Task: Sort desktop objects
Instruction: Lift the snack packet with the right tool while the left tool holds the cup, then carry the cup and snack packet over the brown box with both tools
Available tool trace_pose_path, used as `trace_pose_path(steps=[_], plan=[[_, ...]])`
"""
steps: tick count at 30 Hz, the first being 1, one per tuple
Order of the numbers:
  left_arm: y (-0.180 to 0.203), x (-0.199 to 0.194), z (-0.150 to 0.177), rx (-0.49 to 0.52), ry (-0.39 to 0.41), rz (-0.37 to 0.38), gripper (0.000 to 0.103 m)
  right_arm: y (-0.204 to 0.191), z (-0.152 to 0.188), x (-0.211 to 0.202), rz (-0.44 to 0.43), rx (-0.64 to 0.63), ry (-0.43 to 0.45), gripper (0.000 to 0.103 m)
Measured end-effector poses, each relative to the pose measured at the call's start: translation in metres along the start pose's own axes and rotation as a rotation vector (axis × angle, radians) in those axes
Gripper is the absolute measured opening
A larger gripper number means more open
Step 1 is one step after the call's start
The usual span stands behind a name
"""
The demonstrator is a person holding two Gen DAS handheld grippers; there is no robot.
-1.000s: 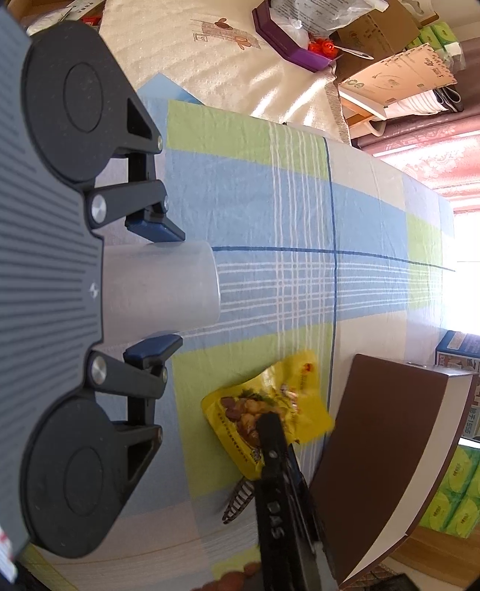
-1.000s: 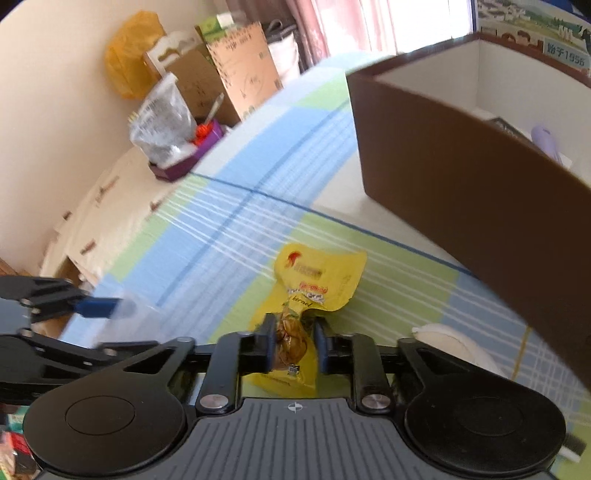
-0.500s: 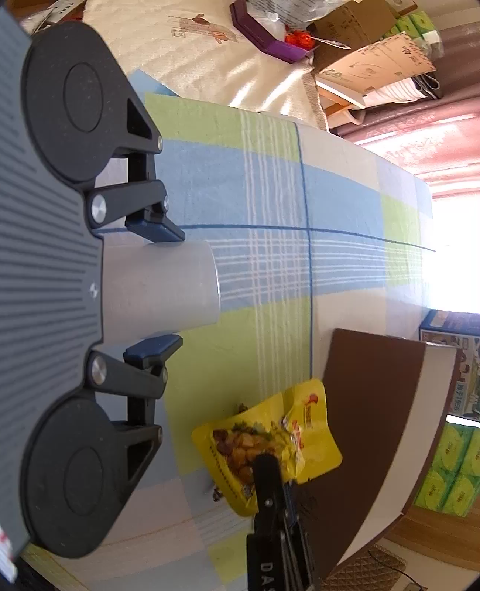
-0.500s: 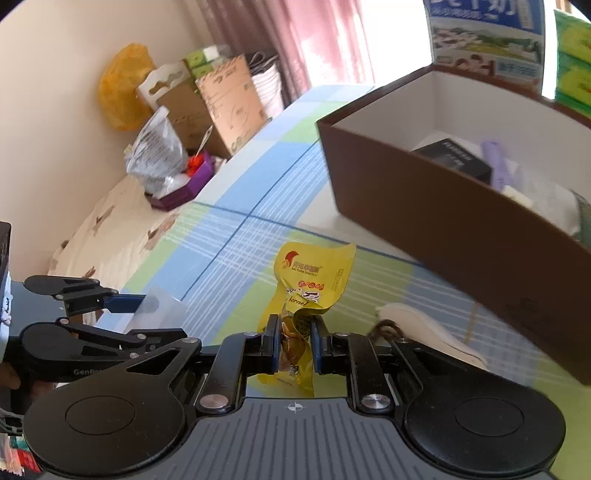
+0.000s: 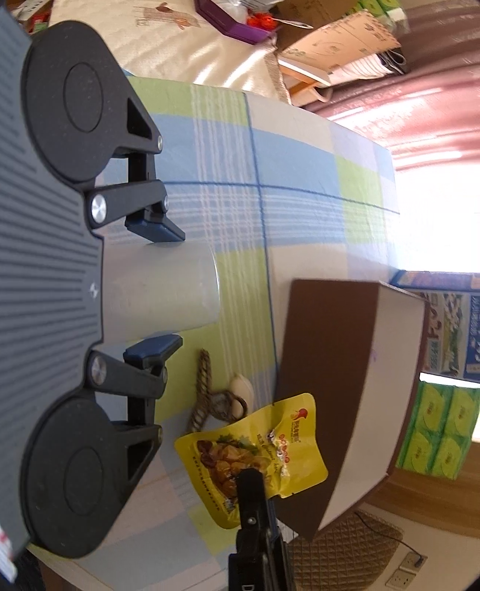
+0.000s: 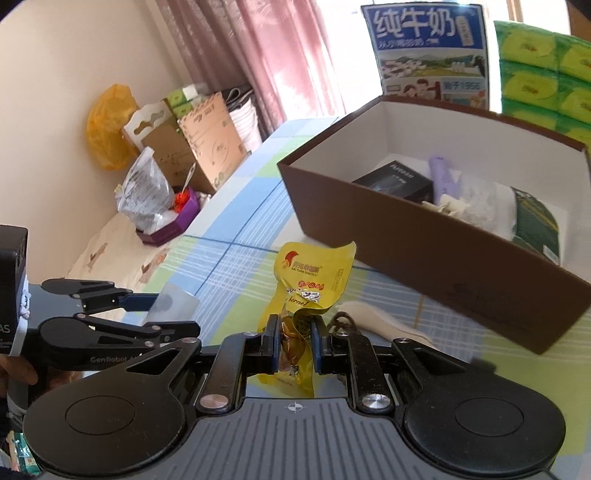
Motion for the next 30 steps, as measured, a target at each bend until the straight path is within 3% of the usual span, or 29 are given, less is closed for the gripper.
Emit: trace_pose_path(steps=[30], plan=[[0.083, -0.014, -0.07, 0.118, 0.153, 0.104, 0.049, 0.058, -0.001, -0.079, 0.091, 0.114, 0.133, 0.013]])
Point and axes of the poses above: each gripper's, at about its wrist camera, not at the fingertips, and x roughly the way its jaws point, y to its right, z to its underside, the point moved 4 cm from there along x, roughly the way its jaws point, and after that the axes turned 3 degrees about y, right-handed, at the moved point
